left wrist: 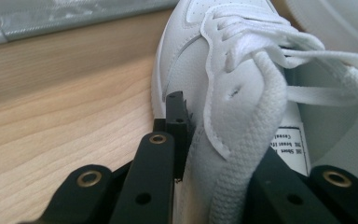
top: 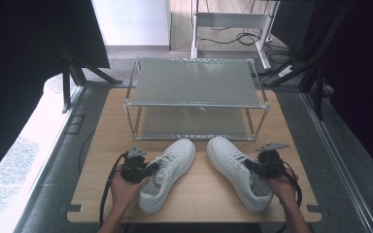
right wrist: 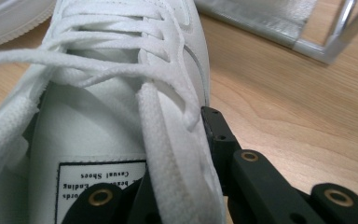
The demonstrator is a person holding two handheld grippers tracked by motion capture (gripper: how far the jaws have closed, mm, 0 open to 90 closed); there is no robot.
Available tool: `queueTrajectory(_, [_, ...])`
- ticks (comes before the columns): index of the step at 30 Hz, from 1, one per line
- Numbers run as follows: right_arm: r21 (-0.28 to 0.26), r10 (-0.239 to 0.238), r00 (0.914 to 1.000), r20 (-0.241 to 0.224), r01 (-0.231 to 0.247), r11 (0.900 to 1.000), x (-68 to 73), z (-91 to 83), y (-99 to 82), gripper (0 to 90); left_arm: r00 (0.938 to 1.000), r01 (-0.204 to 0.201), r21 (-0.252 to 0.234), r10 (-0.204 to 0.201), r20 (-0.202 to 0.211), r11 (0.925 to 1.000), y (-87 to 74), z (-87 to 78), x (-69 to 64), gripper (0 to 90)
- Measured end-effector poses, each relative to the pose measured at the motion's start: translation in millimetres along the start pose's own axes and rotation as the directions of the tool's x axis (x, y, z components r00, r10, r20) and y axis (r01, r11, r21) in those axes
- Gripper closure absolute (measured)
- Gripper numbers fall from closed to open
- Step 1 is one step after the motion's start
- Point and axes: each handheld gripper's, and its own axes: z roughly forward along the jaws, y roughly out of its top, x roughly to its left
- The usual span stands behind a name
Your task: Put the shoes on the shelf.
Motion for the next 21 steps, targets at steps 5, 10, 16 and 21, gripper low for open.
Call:
queueTrajectory(5, [-0.053,0.046,0.9983,-0.035,-0.048,0.9974,-8.0,-7.6,-5.4,86.2,0.9954,0.045,-0.066,-0.039,0.087,0.9968,2.9,-12.6,5.0,82.7])
queueTrajectory(10, [-0.107,0.088,0.9921,-0.090,-0.097,0.9895,-11.3,-15.4,-7.6,86.2,0.9911,0.067,-0.104,-0.054,0.122,0.9923,4.5,-20.2,7.5,82.7])
queueTrajectory(16, [-0.175,0.121,0.9776,-0.172,-0.151,0.9728,-10.7,-24.8,-6.6,86.3,0.9831,0.107,-0.144,-0.083,0.163,0.9838,6.2,-30.9,11.6,82.7])
queueTrajectory(21, [-0.212,0.153,0.9621,-0.226,-0.202,0.9562,-13.2,-29.4,-8.1,86.3,0.9777,0.137,-0.180,-0.104,0.182,0.9740,6.5,-39.0,16.6,82.6])
